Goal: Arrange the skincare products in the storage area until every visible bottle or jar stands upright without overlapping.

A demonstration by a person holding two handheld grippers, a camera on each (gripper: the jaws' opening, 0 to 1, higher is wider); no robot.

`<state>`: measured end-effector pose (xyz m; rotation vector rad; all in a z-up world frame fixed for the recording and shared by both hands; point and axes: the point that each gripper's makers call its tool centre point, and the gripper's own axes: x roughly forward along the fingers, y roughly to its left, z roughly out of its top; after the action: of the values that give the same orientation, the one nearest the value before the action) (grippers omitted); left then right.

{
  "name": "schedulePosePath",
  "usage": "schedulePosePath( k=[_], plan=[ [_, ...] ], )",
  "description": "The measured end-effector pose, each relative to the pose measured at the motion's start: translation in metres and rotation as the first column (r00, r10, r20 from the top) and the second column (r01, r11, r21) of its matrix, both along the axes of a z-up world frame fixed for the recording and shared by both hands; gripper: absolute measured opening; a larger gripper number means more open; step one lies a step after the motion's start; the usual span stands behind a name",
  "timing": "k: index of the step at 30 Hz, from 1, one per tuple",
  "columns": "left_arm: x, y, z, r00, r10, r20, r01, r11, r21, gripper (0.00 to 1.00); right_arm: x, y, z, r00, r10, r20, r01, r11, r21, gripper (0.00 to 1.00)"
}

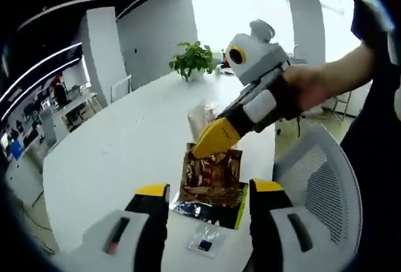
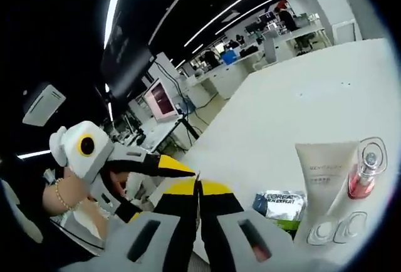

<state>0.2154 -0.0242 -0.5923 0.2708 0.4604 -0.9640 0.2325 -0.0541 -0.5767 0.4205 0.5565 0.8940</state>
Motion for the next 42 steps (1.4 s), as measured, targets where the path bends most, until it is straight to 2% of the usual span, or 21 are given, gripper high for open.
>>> schedulePosePath(
  k=[3, 4, 5, 6, 7, 10, 13, 15, 16, 18, 20, 21, 22, 26, 32, 33, 36, 37, 38, 40, 42],
  plan=[
    [-0.003, 0.002, 0.004, 0.996, 0.054, -0.069, -0.062, 0.991, -0.117, 0.51, 0.003, -0.003, 0.005, 0.999, -0.051, -0.015, 0.051, 0.997, 0.057, 0.01],
    [-0.009, -0.003, 0.013, 0.990, 0.072, -0.120, -0.097, 0.970, -0.223, 0.53, 0.003, -0.003, 0.008, 0.997, -0.067, -0.027, 0.069, 0.994, 0.088, 0.01],
    [-0.011, -0.006, 0.019, 0.985, 0.078, -0.155, -0.121, 0.948, -0.293, 0.54, 0.004, -0.004, 0.011, 0.996, -0.080, -0.036, 0.084, 0.990, 0.118, 0.01],
    [-0.011, -0.004, 0.021, 0.981, 0.082, -0.178, -0.138, 0.932, -0.334, 0.55, 0.005, -0.004, 0.015, 0.994, -0.097, -0.044, 0.102, 0.983, 0.151, 0.01],
    [-0.011, -0.002, 0.025, 0.974, 0.091, -0.210, -0.170, 0.902, -0.396, 0.55, 0.006, -0.004, 0.017, 0.993, -0.110, -0.045, 0.116, 0.978, 0.174, 0.01],
    [-0.014, 0.000, 0.030, 0.962, 0.114, -0.247, -0.218, 0.866, -0.451, 0.48, 0.008, -0.004, 0.025, 0.989, -0.133, -0.065, 0.145, 0.958, 0.247, 0.01],
    [-0.016, 0.001, 0.030, 0.957, 0.112, -0.268, -0.235, 0.838, -0.491, 0.42, 0.008, -0.002, 0.029, 0.987, -0.140, -0.072, 0.155, 0.946, 0.285, 0.01],
    [-0.017, 0.002, 0.029, 0.943, 0.109, -0.314, -0.268, 0.808, -0.525, 0.39, 0.008, -0.001, 0.033, 0.986, -0.144, -0.084, 0.164, 0.934, 0.317, 0.01],
    [-0.016, 0.004, 0.029, 0.942, 0.111, -0.315, -0.273, 0.799, -0.535, 0.36, 0.007, 0.001, 0.035, 0.986, -0.143, -0.090, 0.165, 0.928, 0.334, 0.01],
    [-0.017, 0.006, 0.029, 0.933, 0.115, -0.341, -0.299, 0.774, -0.558, 0.29, 0.007, 0.000, 0.036, 0.984, -0.151, -0.090, 0.173, 0.924, 0.342, 0.01],
    [-0.017, 0.008, 0.031, 0.921, 0.113, -0.374, -0.330, 0.738, -0.589, 0.21, 0.006, 0.001, 0.036, 0.985, -0.151, -0.082, 0.170, 0.925, 0.341, 0.01],
    [-0.018, 0.008, 0.033, 0.922, 0.102, -0.374, -0.326, 0.725, -0.607, 0.18, 0.005, 0.002, 0.036, 0.985, -0.152, -0.085, 0.172, 0.924, 0.342, 0.01],
    [-0.019, 0.010, 0.032, 0.923, 0.099, -0.373, -0.325, 0.721, -0.612, 0.15, 0.004, 0.003, 0.036, 0.984, -0.153, -0.089, 0.174, 0.922, 0.346, 0.01],
    [-0.023, 0.011, 0.026, 0.916, 0.104, -0.388, -0.333, 0.735, -0.590, 0.05, 0.004, 0.003, 0.035, 0.982, -0.162, -0.098, 0.187, 0.914, 0.359, 0.01],
    [-0.022, 0.017, 0.027, 0.904, 0.116, -0.412, -0.366, 0.711, -0.601, 0.00, 0.003, 0.005, 0.034, 0.983, -0.164, -0.087, 0.185, 0.917, 0.354, 0.01],
    [-0.023, 0.017, 0.027, 0.900, 0.117, -0.419, -0.370, 0.712, -0.596, 0.00, 0.002, 0.006, 0.034, 0.984, -0.161, -0.074, 0.177, 0.921, 0.346, 0.01],
    [-0.025, 0.017, 0.028, 0.885, 0.111, -0.452, -0.394, 0.695, -0.601, 0.00, 0.001, 0.006, 0.035, 0.987, -0.161, -0.023, 0.160, 0.935, 0.315, 0.01],
    [-0.025, 0.018, 0.027, 0.870, 0.112, -0.480, -0.417, 0.685, -0.597, 0.00, 0.000, 0.007, 0.035, 0.988, -0.156, -0.010, 0.152, 0.940, 0.305, 0.01],
    [-0.026, 0.019, 0.028, 0.863, 0.103, -0.495, -0.425, 0.679, -0.599, 0.00, -0.001, 0.007, 0.036, 0.989, -0.150, 0.013, 0.140, 0.945, 0.295, 0.02],
    [-0.027, 0.019, 0.031, 0.857, 0.081, -0.509, -0.426, 0.668, -0.610, 0.00, -0.001, 0.005, 0.037, 0.987, -0.146, 0.073, 0.122, 0.956, 0.266, 0.03],
    [-0.026, 0.024, 0.033, 0.852, 0.078, -0.518, -0.432, 0.661, -0.613, 0.00, -0.003, 0.005, 0.041, 0.987, -0.138, 0.088, 0.109, 0.956, 0.273, 0.04]
  ],
)
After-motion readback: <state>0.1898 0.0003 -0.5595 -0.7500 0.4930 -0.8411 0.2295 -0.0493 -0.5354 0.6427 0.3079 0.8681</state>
